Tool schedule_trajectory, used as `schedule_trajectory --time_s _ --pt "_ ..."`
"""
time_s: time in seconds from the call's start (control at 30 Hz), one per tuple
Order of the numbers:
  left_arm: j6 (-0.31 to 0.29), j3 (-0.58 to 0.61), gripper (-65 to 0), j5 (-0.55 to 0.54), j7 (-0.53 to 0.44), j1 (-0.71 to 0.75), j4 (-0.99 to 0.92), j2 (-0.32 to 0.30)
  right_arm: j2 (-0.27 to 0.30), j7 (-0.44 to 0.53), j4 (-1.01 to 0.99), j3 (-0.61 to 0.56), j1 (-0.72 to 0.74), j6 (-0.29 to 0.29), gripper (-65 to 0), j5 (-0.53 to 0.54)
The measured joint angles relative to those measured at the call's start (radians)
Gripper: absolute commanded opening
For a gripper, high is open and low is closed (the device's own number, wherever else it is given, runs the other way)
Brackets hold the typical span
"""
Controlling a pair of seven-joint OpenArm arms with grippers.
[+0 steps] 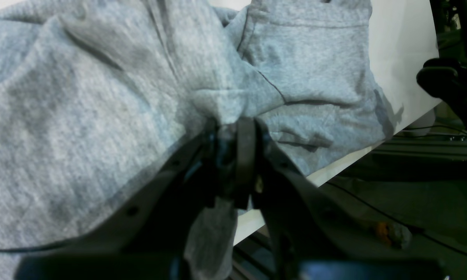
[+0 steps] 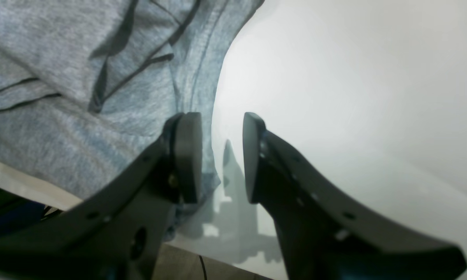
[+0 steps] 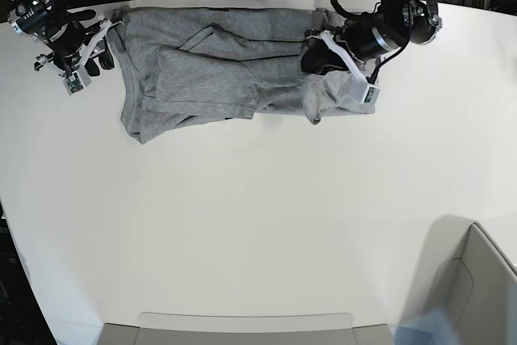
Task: Fold the T-shirt properly
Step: 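Grasp the strip's end with the left gripper and fold it inward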
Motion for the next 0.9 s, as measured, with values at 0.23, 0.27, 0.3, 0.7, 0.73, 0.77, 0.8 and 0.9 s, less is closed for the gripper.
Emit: schedule_trajectory --time_s 0.23,0.27,0.3,0.7,0.73,0.77,0.8,0.9 --pt "0.003 0.051 -65.0 0.040 -0.050 0.000 -0.002 0.000 0.000 0.000 0.000 0.000 -0.002 0.000 -46.7 0.000" --pt "0.004 0.068 -65.0 0.040 -0.050 0.000 -0.002 0.000 0.000 0.000 0.000 0.000 -0.002 0.000 -46.7 0.000" --pt "0.003 0.084 -65.0 0.039 -0.050 0.000 -0.002 0.000 0.000 0.000 0.000 0.000 -0.002 0.000 -46.7 0.000" --pt "0.002 0.100 -43.5 0.019 -0.050 0.006 -0.002 0.000 0.000 0.000 0.000 0.000 -0.002 0.000 -46.7 0.000" --pt "0.001 0.096 -43.5 -0.006 -0.050 0.005 -0.002 0.000 0.000 0.000 0.000 0.000 -0.002 0.000 -46.7 0.000" --pt "-0.001 0.093 -43.5 -0.040 -0.050 0.005 -0.002 0.000 0.000 0.000 0.000 0.000 0.000 0.000 -46.7 0.000" --pt "-0.001 0.093 -43.5 -0.064 -0.051 0.002 -0.002 0.000 0.000 0.000 0.000 0.000 0.000 0.000 -46.7 0.000" --pt "-0.001 0.090 -43.5 -0.070 -0.052 0.002 -0.002 0.000 0.000 0.002 0.000 0.000 0.000 0.000 -46.7 0.000"
